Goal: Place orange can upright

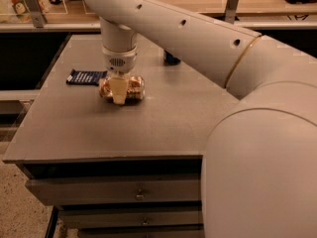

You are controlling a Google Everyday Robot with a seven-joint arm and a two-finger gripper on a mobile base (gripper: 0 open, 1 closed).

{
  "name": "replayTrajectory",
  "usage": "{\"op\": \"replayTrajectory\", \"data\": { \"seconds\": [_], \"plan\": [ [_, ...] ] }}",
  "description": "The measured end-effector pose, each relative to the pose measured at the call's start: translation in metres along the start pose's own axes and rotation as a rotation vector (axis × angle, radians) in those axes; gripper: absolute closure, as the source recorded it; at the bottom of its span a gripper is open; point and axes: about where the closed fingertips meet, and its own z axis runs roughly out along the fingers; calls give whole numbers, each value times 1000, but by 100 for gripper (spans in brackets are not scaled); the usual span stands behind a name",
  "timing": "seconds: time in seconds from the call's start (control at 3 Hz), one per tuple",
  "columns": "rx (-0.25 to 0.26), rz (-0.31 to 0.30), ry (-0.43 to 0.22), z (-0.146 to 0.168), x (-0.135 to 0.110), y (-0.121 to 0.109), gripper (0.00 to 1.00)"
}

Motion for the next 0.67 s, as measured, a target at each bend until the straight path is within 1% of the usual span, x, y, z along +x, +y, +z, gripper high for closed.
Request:
{"op": "replayTrajectory", "data": {
  "seconds": [0.33, 0.67],
  "plan": [
    [-1, 10, -39, -5, 3, 0, 88],
    [16, 7, -157, -21, 8, -4, 100]
  ]
}}
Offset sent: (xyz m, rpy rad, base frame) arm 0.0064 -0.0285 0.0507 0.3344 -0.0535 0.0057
